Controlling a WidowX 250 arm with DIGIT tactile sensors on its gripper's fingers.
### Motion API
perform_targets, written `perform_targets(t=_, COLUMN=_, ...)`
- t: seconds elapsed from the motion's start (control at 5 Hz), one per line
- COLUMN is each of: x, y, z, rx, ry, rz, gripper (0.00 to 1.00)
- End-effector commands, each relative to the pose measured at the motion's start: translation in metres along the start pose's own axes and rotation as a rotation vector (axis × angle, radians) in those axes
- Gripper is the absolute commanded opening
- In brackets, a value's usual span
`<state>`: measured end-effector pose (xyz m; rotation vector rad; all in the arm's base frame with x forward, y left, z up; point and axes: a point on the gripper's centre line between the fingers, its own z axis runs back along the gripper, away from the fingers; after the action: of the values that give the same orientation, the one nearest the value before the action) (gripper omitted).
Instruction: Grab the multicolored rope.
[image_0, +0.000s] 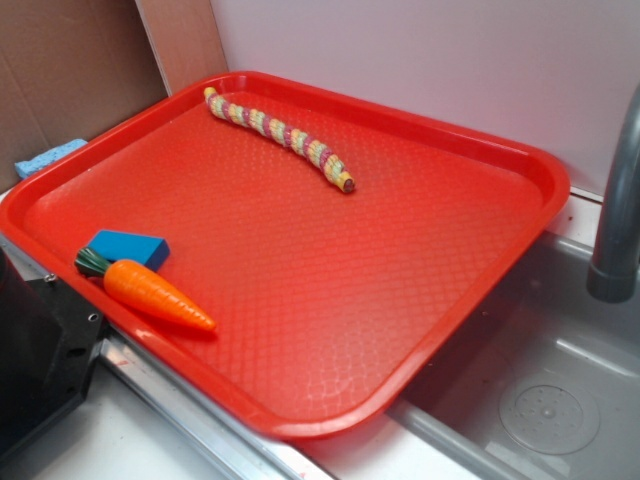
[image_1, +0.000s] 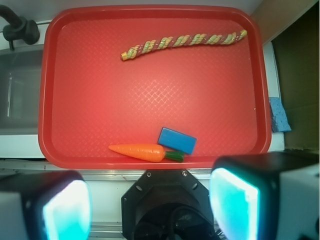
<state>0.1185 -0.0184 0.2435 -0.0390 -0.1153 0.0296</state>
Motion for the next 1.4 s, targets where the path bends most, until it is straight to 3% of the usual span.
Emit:
perform_targets(t=0.0, x=0.0, y=0.0, z=0.0, rx=0.0, ry=0.0, rz=0.0, gripper=1.0)
perform_targets(t=0.4, x=0.033, y=0.013, z=-0.024, rx=0.059, ry=-0.065, rz=0.443, gripper=1.0)
perform_targets(t=0.6, x=0.053, y=0.021, z=-0.043, rx=0.117, ry=-0.12, rz=0.686, gripper=1.0)
perform_targets(t=1.0, x=0.096, y=0.057, z=-0.087, rx=0.142, ry=-0.244, rz=1.164, gripper=1.0)
perform_targets(t=1.2, x=0.118, y=0.067, z=-0.116, rx=0.156, ry=-0.315, rz=1.21, gripper=1.0)
